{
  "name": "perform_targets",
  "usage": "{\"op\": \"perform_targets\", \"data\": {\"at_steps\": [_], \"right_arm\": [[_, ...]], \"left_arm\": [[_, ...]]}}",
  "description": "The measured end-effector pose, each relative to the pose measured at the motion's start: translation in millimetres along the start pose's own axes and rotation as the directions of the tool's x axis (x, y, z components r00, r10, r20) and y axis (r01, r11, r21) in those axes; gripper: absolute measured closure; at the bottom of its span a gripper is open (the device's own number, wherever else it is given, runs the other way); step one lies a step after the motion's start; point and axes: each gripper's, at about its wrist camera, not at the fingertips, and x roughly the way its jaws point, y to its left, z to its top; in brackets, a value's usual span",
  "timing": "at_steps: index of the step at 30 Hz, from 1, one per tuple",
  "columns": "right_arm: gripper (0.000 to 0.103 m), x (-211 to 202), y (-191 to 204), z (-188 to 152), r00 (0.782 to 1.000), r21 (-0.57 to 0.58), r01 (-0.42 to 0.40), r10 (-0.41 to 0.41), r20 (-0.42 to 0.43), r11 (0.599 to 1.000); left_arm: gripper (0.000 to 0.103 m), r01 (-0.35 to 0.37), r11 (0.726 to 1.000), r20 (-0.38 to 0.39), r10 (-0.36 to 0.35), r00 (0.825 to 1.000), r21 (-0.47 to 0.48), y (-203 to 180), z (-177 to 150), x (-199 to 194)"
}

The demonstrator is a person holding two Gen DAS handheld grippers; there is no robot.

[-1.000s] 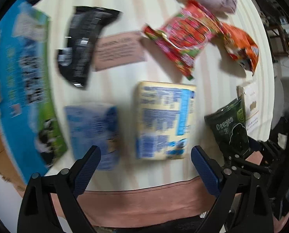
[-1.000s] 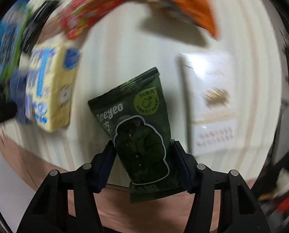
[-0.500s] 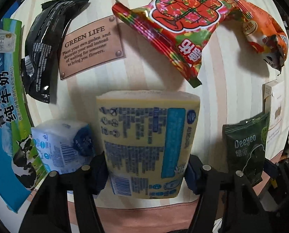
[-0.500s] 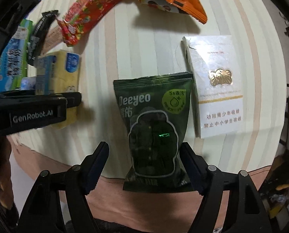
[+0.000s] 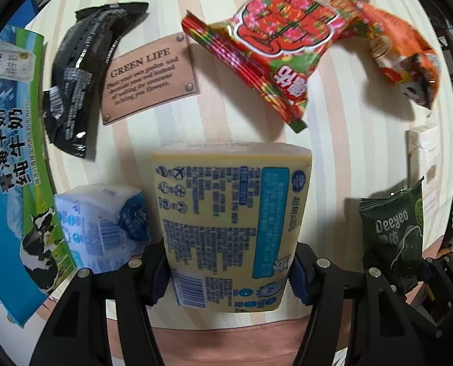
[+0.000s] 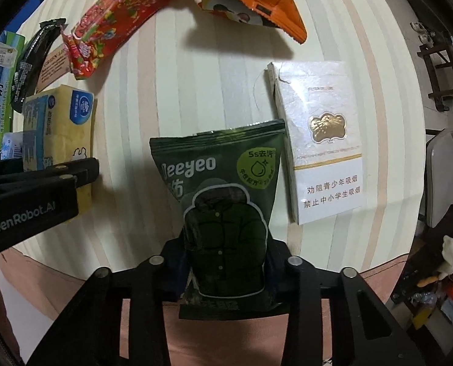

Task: Organize soft objects
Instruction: 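Grasp the yellow milk carton with the left tool while the right tool grasps the green Deeyeo bag, then carry both items into the cardboard box and open both tools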

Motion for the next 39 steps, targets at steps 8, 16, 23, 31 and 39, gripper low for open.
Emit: {"op": "perform_targets", "data": {"at_steps": [8,16,23,31,39], "right_arm": [[0.066,-35,-14,-26,0.991,0.004,-0.097,0.097,0.095,0.995],[0.066,-126,10,-50,0.951,-0.056,-0.236,0.242,0.194,0.970],[0.066,-261,108,-36,0.894,-0.183,-0.354,0.389,0.223,0.917],[0.066,-290,241,0,0.883,-0.244,-0.367,0.419,0.211,0.898],[0.066,-259,359,56,0.922,-0.243,-0.293,0.340,0.184,0.925]], "left_arm": [[0.042,0.083,0.997,0.141,-0.083,0.987,0.003,19,-45,-64],[0.042,0.158,0.985,0.347,-0.125,0.929,-0.068,94,-99,-169],[0.042,0.180,0.969,0.425,-0.094,0.901,-0.168,191,-100,-249],[0.042,0.165,0.959,0.421,-0.054,0.905,-0.231,273,-62,-285],[0.042,0.220,0.942,0.295,-0.142,0.945,-0.253,369,15,-234]]}}
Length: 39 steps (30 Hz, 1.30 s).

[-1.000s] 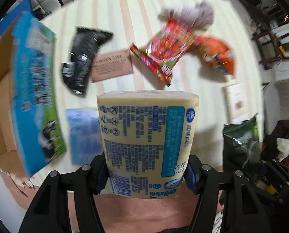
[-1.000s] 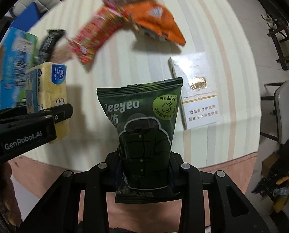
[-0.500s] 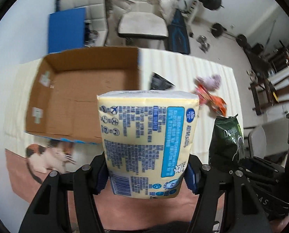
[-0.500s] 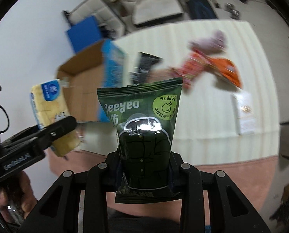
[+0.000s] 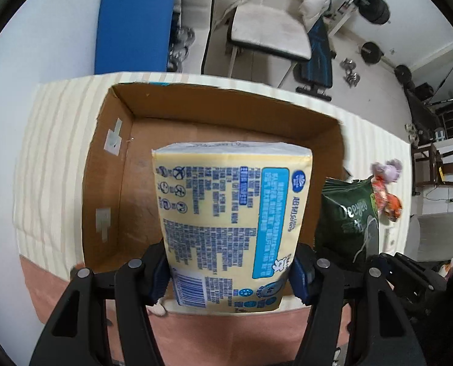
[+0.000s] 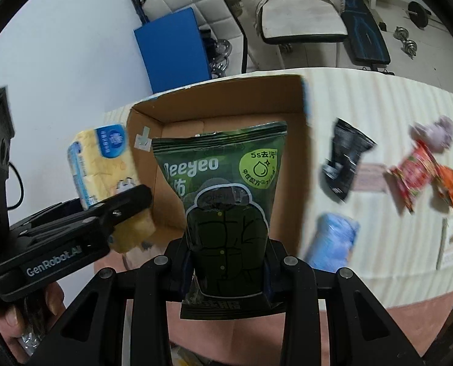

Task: Organize soft objects
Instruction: 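Carry both items into the cardboard box and open both tools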

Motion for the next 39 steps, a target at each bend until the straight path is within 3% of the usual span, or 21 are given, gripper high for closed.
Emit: {"op": "perform_targets", "data": {"at_steps": [8,19,20,21,23,25,31,39], "right_arm": [[0.066,98,19,55,0.992,0.039,0.099,-0.096,-0.086,0.994],[0.065,152,13,83,0.981,0.062,0.163,-0.155,-0.121,0.985],[0.063,153,14,83,0.979,0.056,0.168,-0.160,-0.124,0.984],[0.056,154,14,82,0.978,0.051,0.169,-0.161,-0.133,0.984],[0.000,155,15,81,0.979,0.057,0.158,-0.148,-0.141,0.986],[0.000,152,20,80,0.973,0.025,0.194,-0.189,-0.131,0.981],[0.000,144,32,82,0.960,-0.034,0.254,-0.256,-0.113,0.967],[0.000,130,28,75,0.961,0.002,0.249,-0.247,-0.125,0.969]], "left_arm": [[0.042,-0.033,0.999,-0.112,0.037,0.993,0.034,37,58,68],[0.041,-0.021,0.998,-0.182,0.031,0.983,0.055,48,82,112],[0.039,-0.023,0.998,-0.189,0.033,0.981,0.054,49,82,113],[0.027,-0.023,0.998,-0.189,0.033,0.981,0.055,50,82,113],[0.007,-0.046,0.997,-0.174,0.056,0.983,0.059,53,81,111],[0.004,-0.081,0.994,-0.154,0.091,0.984,0.067,55,79,109],[0.003,-0.058,0.997,-0.147,0.064,0.987,0.045,64,71,103],[0.003,-0.077,0.996,-0.111,0.081,0.991,0.042,71,55,81]]}}
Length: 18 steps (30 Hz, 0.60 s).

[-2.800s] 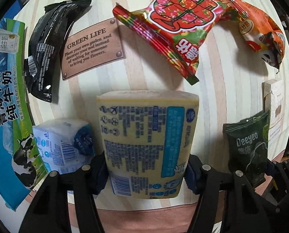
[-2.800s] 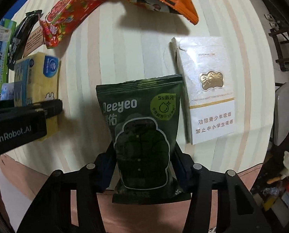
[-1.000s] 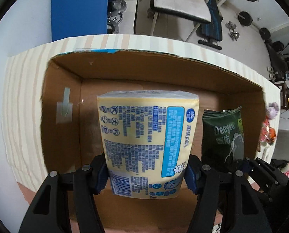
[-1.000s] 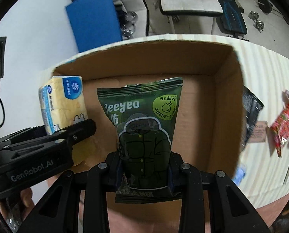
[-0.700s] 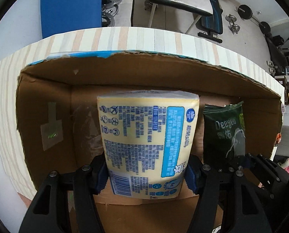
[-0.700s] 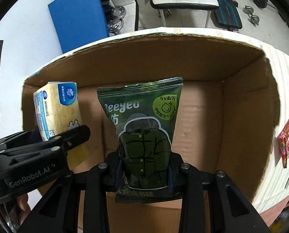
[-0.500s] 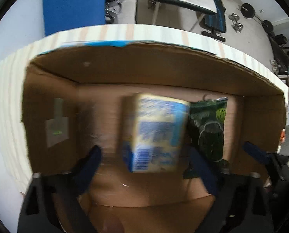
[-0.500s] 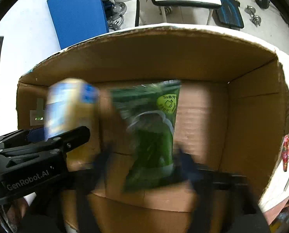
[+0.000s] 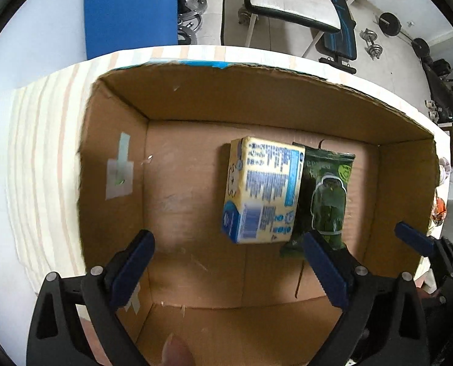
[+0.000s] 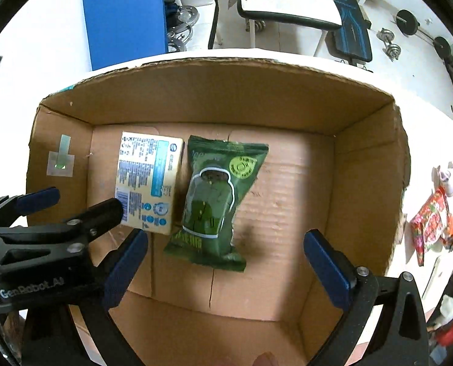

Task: Organize soft objects
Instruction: 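Carry both items into the cardboard box and open both tools, then withdraw both tools from the box toward the remaining items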

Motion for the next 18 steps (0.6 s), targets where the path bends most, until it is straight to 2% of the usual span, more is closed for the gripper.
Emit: {"op": "perform_targets", "data": {"at_steps": [7,14,18], "right_arm": [[0.000,-12,-4,-21,1.000,0.005,0.006,-0.006,0.019,1.000],[0.000,-41,0,-48,0.995,-0.018,0.010,-0.008,0.097,1.000],[0.000,-59,-5,-64,0.992,-0.016,-0.029,0.031,0.124,0.999]], "left_arm": [[0.003,-0.016,1.000,0.052,0.017,0.998,-0.019,7,-25,-19],[0.003,0.013,0.999,0.114,-0.007,0.993,-0.048,6,-53,-41],[0.003,0.011,0.999,0.174,-0.002,0.985,-0.051,-3,-68,-62]]}}
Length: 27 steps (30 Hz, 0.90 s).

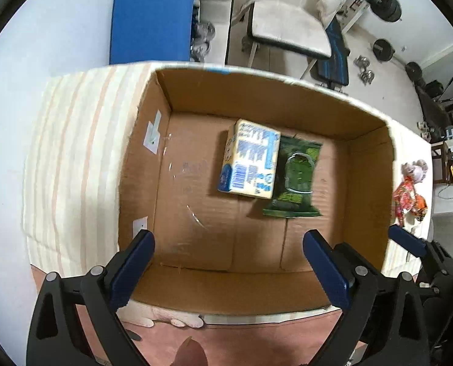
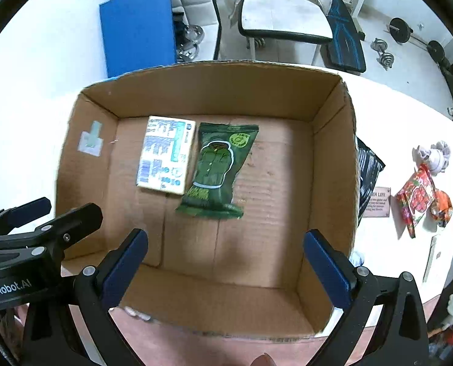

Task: Organize soft objects
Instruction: 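Withdraw both tools from the box toward the remaining items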

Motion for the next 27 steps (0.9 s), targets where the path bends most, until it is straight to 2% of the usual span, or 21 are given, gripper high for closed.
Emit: {"op": "perform_targets", "data": {"at_steps": [3,7,10,12,14,16,18,20,22,25,27], "right_arm": [[0.000,-19,-9,-11,0.994,0.015,-0.093,0.092,0.057,0.996],[0.000,-62,-41,-32,0.965,0.045,-0.175,0.162,0.207,0.984],[0.000,-94,-79,-51,0.938,0.070,-0.179,0.149,0.312,0.981],[0.000,-114,-109,-63,0.926,0.082,-0.135,0.097,0.365,0.987],[0.000,-125,-137,-72,0.923,0.097,-0.091,0.047,0.382,0.991],[0.000,-134,-177,-84,0.924,0.141,-0.039,-0.018,0.383,0.989],[0.000,-136,-221,-96,0.930,0.192,-0.024,-0.049,0.365,0.981],[0.000,-131,-265,-106,0.942,0.256,0.002,-0.088,0.323,0.967],[0.000,-124,-305,-115,0.955,0.314,0.032,-0.121,0.270,0.949],[0.000,-109,-364,-127,0.969,0.386,0.039,-0.130,0.211,0.921],[0.000,-93,-399,-132,0.978,0.423,0.057,-0.136,0.159,0.904]], "left_arm": [[0.003,-0.027,0.999,0.091,0.025,0.996,0.018,-18,-9,-29],[0.003,-0.117,0.988,0.239,0.091,0.967,0.097,-68,-18,-72],[0.003,-0.161,0.970,0.315,0.098,0.944,0.180,-118,-21,-91],[0.003,-0.194,0.946,0.332,0.100,0.938,0.262,-160,-19,-93],[0.003,-0.212,0.921,0.334,0.098,0.937,0.325,-196,-15,-87],[0.003,-0.223,0.891,0.312,0.098,0.945,0.396,-235,-9,-71],[0.003,-0.217,0.863,0.265,0.101,0.959,0.456,-268,0,-48],[0.003,-0.204,0.838,0.186,0.124,0.975,0.507,-297,10,-12],[0.003,-0.191,0.818,0.109,0.157,0.982,0.542,-322,19,26],[0.003,-0.207,0.792,0.029,0.233,0.972,0.575,-348,33,78],[0.003,-0.226,0.780,-0.015,0.288,0.957,0.583,-357,38,111]]}}
